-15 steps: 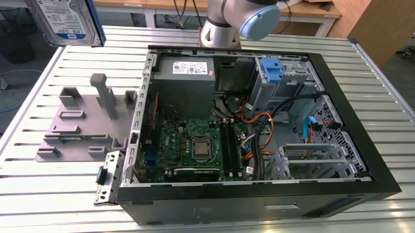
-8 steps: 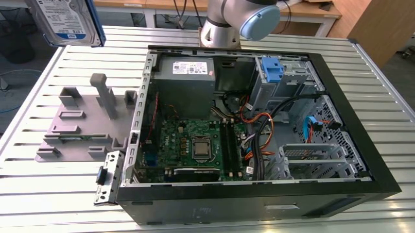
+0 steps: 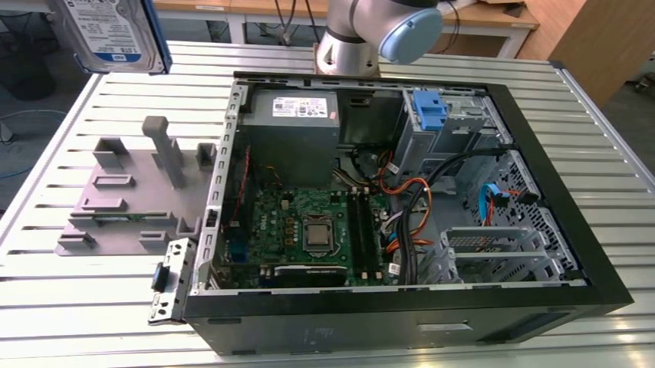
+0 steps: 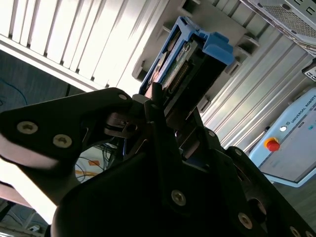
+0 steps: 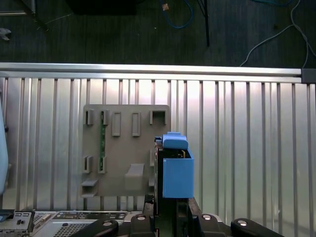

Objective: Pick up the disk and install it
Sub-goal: 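Pick up the disk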

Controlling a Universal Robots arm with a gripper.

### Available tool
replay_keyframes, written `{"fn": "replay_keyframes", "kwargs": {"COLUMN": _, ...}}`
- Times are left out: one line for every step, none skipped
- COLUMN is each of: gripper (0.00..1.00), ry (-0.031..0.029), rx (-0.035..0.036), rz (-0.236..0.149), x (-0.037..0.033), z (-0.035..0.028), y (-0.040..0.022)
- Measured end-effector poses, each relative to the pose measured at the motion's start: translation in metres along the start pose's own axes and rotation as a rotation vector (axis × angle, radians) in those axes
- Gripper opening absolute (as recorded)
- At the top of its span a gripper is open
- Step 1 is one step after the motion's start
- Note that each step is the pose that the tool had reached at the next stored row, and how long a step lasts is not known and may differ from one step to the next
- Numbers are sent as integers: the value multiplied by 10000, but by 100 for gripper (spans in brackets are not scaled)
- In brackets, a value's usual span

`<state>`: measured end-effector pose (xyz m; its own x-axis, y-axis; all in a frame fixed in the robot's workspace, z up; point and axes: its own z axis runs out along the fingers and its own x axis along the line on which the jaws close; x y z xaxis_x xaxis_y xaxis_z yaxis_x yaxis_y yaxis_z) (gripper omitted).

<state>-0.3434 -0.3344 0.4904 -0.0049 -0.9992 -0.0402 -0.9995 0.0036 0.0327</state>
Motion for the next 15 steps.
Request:
{"fn": "replay_keyframes", "kwargs": {"gripper": 35, "ry": 1, "rx": -10, "rz": 0, "x": 0, "z": -1, "y": -17}}
{"fn": "replay_keyframes", "kwargs": {"gripper": 35, "ry": 1, "rx": -21, "rz": 0, "x": 0, "z": -2, "y": -36}}
{"fn": "replay_keyframes", "kwargs": {"gripper": 35, "ry": 1, "rx": -32, "rz": 1, "x": 0, "z": -2, "y": -55}}
{"fn": "replay_keyframes", "kwargs": {"gripper": 35, "ry": 1, "rx": -41, "rz": 1, "x": 0, "z": -3, "y": -71}}
{"fn": "replay_keyframes", "kwargs": {"gripper": 35, "ry": 1, "rx": -48, "rz": 1, "x": 0, "z": -3, "y": -87}}
{"fn": "replay_keyframes", "kwargs": {"gripper": 35, "ry": 1, "rx": -57, "rz": 2, "x": -1, "z": -4, "y": -106}}
{"fn": "replay_keyframes", "kwargs": {"gripper": 35, "ry": 1, "rx": -64, "rz": 2, "x": 0, "z": -4, "y": -126}}
{"fn": "replay_keyframes", "kwargs": {"gripper": 35, "ry": 1, "rx": -72, "rz": 2, "x": -1, "z": -5, "y": -147}}
{"fn": "replay_keyframes", "kwargs": {"gripper": 35, "ry": 0, "rx": -78, "rz": 2, "x": -1, "z": -5, "y": -167}}
{"fn": "replay_keyframes", "kwargs": {"gripper": 35, "ry": 1, "rx": -86, "rz": 3, "x": -1, "z": -6, "y": -188}}
{"fn": "replay_keyframes", "kwargs": {"gripper": 35, "ry": 1, "rx": -92, "rz": 3, "x": -1, "z": -7, "y": -205}}
{"fn": "replay_keyframes", "kwargs": {"gripper": 35, "ry": 1, "rx": -96, "rz": 4, "x": -1, "z": -7, "y": -222}}
{"fn": "replay_keyframes", "kwargs": {"gripper": 35, "ry": 1, "rx": -101, "rz": 4, "x": -1, "z": -8, "y": -237}}
{"fn": "replay_keyframes", "kwargs": {"gripper": 35, "ry": 2, "rx": -105, "rz": 4, "x": -1, "z": -8, "y": -251}}
{"fn": "replay_keyframes", "kwargs": {"gripper": 35, "ry": 1, "rx": -106, "rz": 4, "x": -1, "z": -8, "y": -262}}
